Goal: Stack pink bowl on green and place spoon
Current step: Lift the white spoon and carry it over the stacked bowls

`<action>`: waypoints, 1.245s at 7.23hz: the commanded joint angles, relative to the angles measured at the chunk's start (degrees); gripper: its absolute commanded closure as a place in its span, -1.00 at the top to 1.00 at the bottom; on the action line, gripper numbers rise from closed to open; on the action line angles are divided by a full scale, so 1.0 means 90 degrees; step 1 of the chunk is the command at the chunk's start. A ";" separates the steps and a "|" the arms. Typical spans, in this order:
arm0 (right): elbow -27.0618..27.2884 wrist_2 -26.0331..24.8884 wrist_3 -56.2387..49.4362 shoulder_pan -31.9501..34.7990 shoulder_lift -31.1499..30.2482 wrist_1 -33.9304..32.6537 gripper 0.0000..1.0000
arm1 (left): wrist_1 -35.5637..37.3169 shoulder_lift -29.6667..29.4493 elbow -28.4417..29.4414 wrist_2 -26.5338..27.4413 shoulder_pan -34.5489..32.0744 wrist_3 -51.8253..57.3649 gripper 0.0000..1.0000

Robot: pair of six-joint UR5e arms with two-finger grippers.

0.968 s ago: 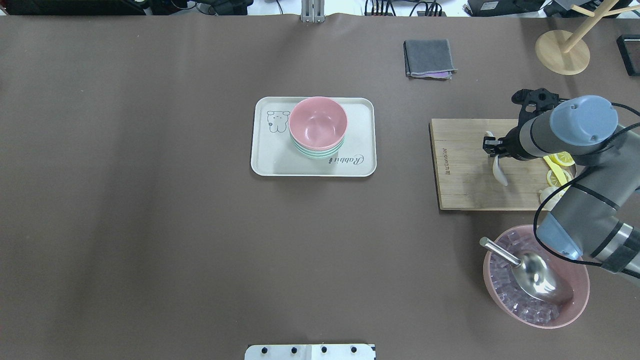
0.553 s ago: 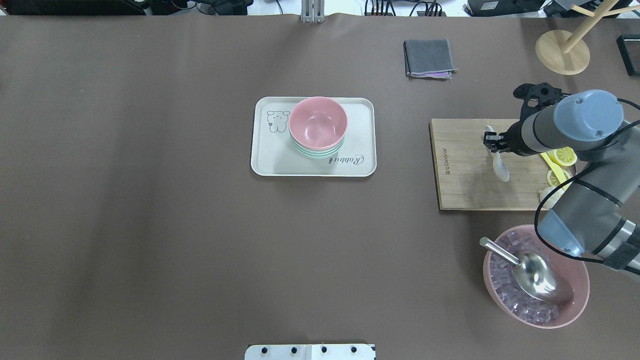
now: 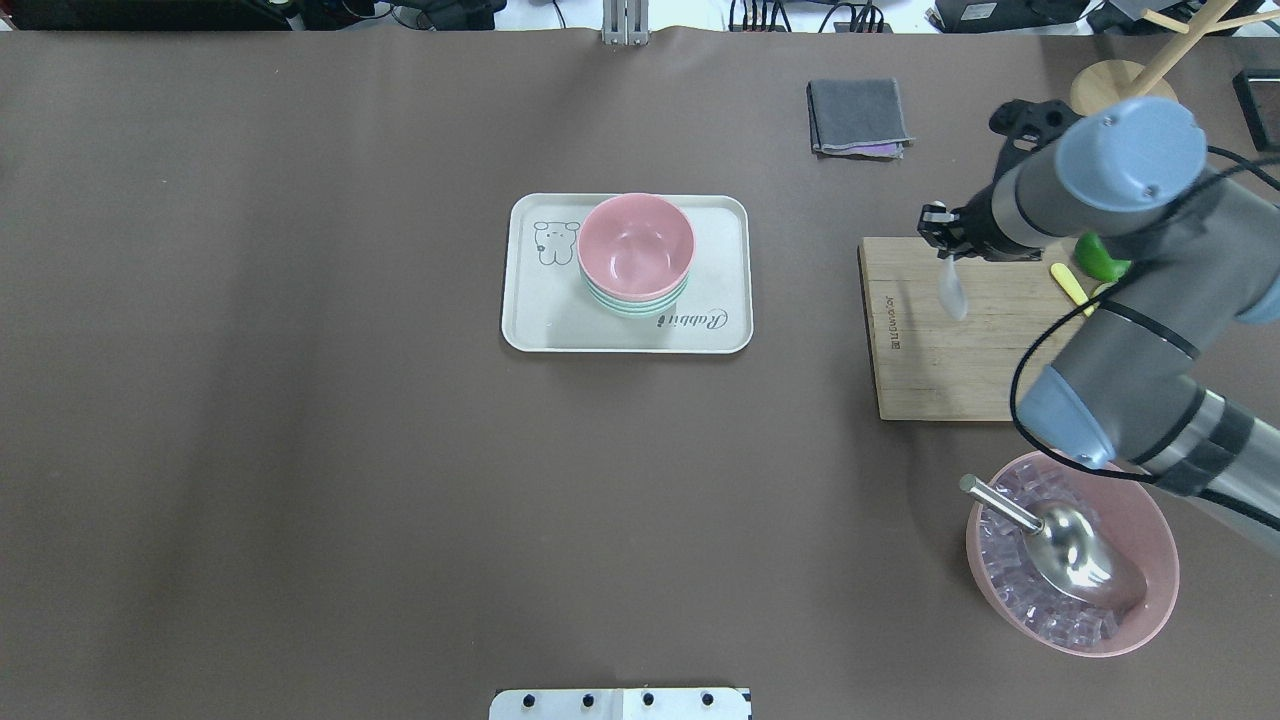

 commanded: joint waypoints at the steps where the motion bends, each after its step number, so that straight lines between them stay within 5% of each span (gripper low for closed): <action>1: -0.0318 -0.0522 0.1353 -0.0644 0.1779 -0.1484 -1.00 | 0.0000 -0.0005 -0.0003 -0.0001 0.0005 -0.0008 0.97; 4: -0.2268 -0.1011 0.1993 -0.1173 0.3520 -0.1516 -1.00 | 0.0010 0.0034 0.0006 -0.0001 0.0005 0.0012 0.97; 9: -0.2420 -0.1119 0.1937 -0.1301 0.3709 -0.1477 -1.00 | 0.0000 0.0152 0.0006 -0.0001 0.0005 0.0012 0.97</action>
